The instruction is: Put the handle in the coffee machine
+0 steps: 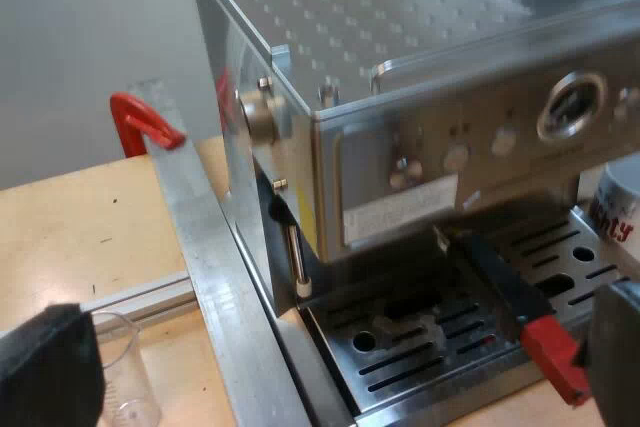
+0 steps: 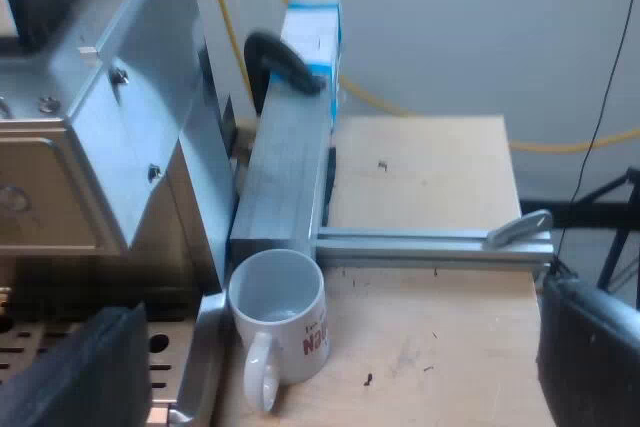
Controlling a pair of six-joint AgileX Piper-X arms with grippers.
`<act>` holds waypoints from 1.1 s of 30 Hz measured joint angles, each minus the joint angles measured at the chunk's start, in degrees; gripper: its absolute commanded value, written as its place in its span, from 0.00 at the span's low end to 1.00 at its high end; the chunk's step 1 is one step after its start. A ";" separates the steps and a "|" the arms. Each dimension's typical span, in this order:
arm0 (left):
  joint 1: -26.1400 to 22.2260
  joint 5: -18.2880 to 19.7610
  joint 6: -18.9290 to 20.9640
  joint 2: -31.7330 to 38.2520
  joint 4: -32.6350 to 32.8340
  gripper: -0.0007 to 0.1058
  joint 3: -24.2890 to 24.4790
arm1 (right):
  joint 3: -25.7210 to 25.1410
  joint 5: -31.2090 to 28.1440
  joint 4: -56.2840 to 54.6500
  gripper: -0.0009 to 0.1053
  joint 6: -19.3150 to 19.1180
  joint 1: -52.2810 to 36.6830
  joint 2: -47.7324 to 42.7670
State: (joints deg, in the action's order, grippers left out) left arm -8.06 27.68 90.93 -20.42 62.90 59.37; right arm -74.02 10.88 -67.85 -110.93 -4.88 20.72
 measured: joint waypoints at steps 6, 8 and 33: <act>0.00 0.00 0.00 6.02 0.08 0.99 -2.66 | 2.05 0.00 -1.28 0.76 0.00 0.00 -8.56; 0.00 0.00 0.00 7.26 0.08 0.99 -3.20 | 3.74 0.02 -1.20 0.76 0.00 0.00 -11.62; 0.00 0.00 -4.21 20.61 13.56 0.99 -5.50 | 14.88 2.97 -4.81 0.76 2.67 -0.16 -21.27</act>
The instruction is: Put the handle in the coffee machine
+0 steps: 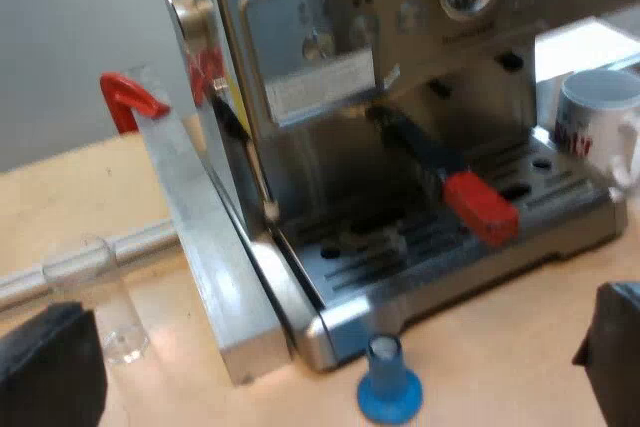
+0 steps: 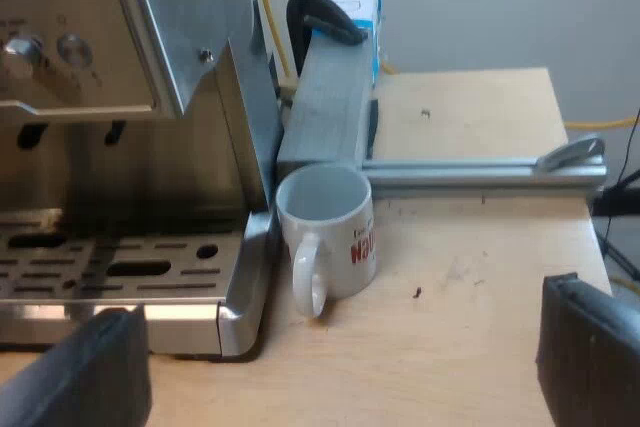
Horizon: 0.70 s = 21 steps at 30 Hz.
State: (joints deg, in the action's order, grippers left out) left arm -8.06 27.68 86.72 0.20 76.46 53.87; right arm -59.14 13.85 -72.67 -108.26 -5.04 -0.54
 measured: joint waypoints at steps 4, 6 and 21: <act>0.00 0.00 -0.48 0.66 0.32 0.99 -2.40 | 1.02 0.00 0.00 0.76 0.00 0.00 0.00; 0.00 0.00 -0.48 0.66 0.43 0.99 -2.98 | 1.33 0.00 0.00 0.76 0.00 0.00 0.00; -3.75 0.08 -0.24 0.56 -9.70 0.99 -13.83 | 7.50 3.79 2.28 0.76 -0.59 0.00 0.00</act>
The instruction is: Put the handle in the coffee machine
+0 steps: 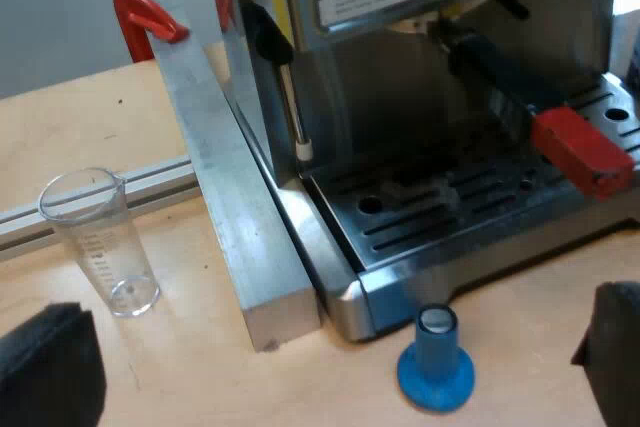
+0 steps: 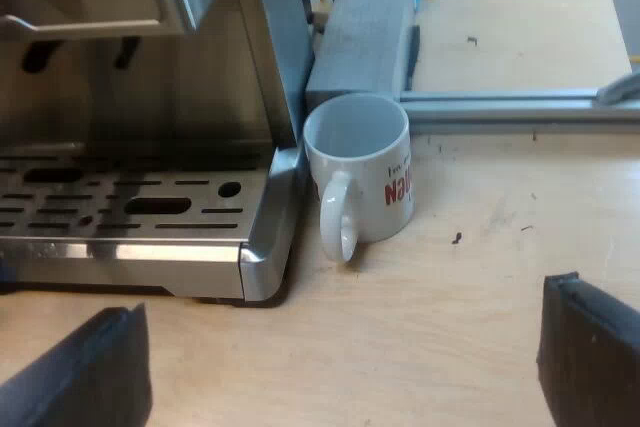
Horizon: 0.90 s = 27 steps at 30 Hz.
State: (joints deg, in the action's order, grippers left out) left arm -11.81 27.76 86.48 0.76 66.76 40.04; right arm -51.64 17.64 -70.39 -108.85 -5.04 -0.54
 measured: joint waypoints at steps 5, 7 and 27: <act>0.25 -3.89 2.04 0.00 -5.57 0.99 -4.81 | 4.06 0.00 4.29 0.76 0.00 0.00 0.04; 1.02 -7.28 3.32 0.00 -5.83 0.99 -6.28 | 6.00 0.00 5.38 0.76 0.00 0.00 0.04; 5.99 -15.89 3.98 0.00 -7.19 0.99 -9.40 | 17.46 -7.20 6.60 0.76 4.71 0.00 0.14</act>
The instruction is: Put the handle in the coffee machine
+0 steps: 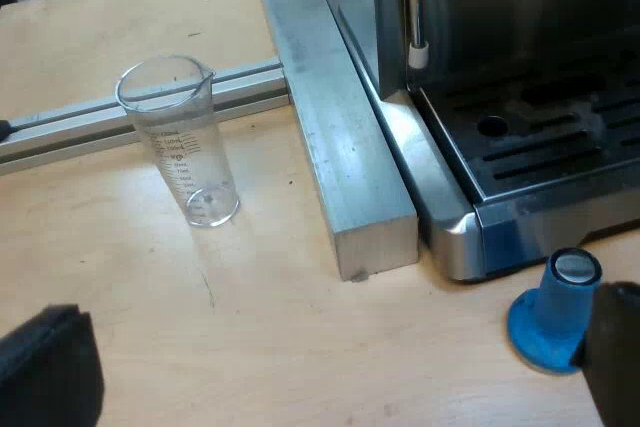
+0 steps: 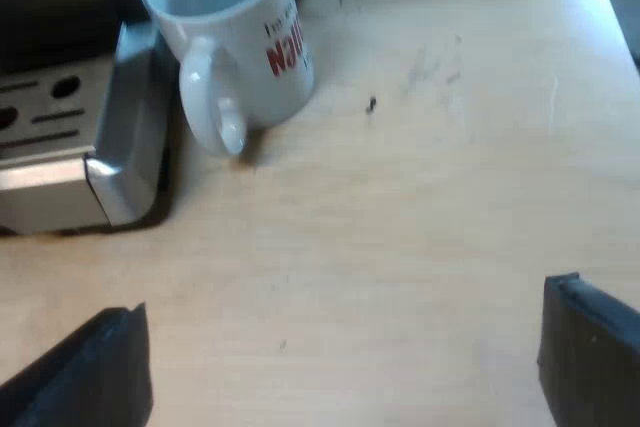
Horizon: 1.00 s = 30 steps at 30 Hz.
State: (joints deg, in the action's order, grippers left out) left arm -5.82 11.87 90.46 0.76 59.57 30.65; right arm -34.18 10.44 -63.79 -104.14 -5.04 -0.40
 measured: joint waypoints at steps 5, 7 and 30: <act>2.58 0.00 0.08 0.00 -0.12 0.99 -1.23 | 1.95 0.00 -1.87 0.76 0.00 0.00 0.00; 2.58 0.00 0.08 0.00 -0.12 0.99 -1.23 | 1.92 0.00 -1.85 0.76 0.00 0.00 0.00; 4.19 0.00 0.08 0.00 -0.12 0.99 -1.23 | 3.87 0.00 3.65 0.76 0.48 0.00 0.00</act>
State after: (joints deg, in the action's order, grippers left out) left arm -1.63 11.87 90.54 0.76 59.45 29.42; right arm -30.31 10.44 -60.14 -103.66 -5.04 -0.40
